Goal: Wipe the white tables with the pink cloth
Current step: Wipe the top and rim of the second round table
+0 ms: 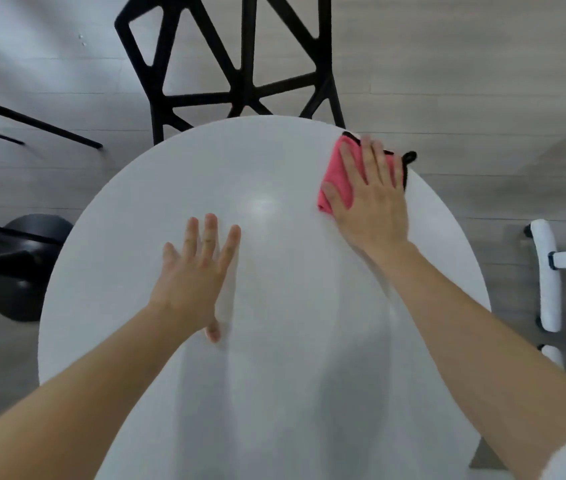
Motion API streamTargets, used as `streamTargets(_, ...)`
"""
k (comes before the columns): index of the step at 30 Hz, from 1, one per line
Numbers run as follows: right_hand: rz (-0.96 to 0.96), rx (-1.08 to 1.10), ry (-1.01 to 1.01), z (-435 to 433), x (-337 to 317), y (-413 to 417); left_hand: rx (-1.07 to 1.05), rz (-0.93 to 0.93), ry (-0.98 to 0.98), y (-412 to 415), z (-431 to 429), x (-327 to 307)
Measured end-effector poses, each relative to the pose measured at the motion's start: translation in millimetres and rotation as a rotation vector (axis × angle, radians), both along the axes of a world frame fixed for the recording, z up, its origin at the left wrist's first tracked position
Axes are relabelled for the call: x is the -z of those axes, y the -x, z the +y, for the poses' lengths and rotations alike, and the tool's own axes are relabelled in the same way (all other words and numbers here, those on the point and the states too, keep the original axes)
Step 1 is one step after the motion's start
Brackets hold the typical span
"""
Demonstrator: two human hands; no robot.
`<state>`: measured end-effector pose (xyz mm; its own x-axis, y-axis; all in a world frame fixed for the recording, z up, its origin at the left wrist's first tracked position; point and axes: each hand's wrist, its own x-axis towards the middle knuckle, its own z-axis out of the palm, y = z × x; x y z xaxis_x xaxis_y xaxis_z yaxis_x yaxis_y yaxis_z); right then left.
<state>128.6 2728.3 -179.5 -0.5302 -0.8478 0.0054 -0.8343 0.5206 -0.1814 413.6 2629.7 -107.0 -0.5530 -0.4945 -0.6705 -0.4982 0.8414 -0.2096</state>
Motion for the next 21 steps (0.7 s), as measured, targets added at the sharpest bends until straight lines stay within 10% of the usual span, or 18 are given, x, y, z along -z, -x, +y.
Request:
streamTargets(6, 0.033, 0.338, -0.065, 56.1, -0.7, 1.1, 0.0, -0.009, 0.003, 0.1, -1.0, 1.5)
streamTargets(15, -0.027, -0.303, -0.035, -156.0, -4.5, -130.9, 0.051, -0.017, 0.011, -3.2, -2.8, 12.8)
streamTargets(21, -0.012, 0.021, 0.024, -6.5, -1.9, -54.0, 0.066, -0.005, -0.006, -1.0, -2.2, 3.3)
